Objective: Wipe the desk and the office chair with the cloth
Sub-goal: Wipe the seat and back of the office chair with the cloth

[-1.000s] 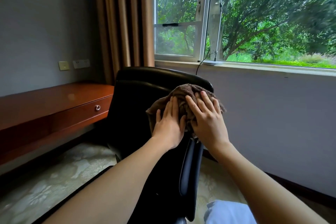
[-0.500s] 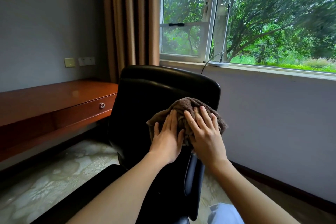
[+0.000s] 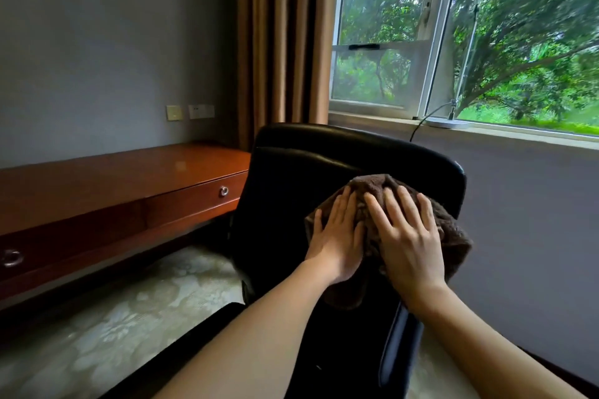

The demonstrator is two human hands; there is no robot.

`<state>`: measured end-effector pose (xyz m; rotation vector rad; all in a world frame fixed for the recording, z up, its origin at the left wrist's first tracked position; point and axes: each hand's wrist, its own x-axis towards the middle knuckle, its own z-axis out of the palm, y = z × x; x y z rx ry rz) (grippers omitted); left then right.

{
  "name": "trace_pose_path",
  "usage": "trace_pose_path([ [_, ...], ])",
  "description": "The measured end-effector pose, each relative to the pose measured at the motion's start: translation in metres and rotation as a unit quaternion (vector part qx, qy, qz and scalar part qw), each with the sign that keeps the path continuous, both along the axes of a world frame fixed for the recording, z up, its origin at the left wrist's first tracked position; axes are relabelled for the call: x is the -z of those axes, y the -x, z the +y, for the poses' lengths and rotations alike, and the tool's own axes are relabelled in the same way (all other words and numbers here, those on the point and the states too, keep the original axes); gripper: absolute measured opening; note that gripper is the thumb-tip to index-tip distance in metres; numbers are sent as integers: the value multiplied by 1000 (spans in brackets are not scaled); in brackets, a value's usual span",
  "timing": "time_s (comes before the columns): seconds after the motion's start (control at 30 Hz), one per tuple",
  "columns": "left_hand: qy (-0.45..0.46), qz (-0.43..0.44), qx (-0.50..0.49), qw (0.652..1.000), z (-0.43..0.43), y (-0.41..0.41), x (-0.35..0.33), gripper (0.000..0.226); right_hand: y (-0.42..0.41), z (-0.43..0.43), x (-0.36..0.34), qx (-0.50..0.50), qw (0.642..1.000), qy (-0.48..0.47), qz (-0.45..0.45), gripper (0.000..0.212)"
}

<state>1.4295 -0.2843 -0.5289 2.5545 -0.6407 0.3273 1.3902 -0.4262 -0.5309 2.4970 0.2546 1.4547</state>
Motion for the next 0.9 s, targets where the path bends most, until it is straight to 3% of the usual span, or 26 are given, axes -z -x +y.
trace_pose_path([
  [0.1,21,9,-3,1000,4,-11,1,57,-13,2,-8,-16,1000,7,7,65],
  [0.23,49,5,0,999,-1,-14,11,57,-18,-3,0,-18,1000,13,-12,49],
  [0.43,70,9,9,997,-1,-2,28,57,-4,1,13,-8,1000,14,-16,42],
  [0.9,49,58,-22,997,15,30,81,58,23,19,65,-15,999,41,29,44],
])
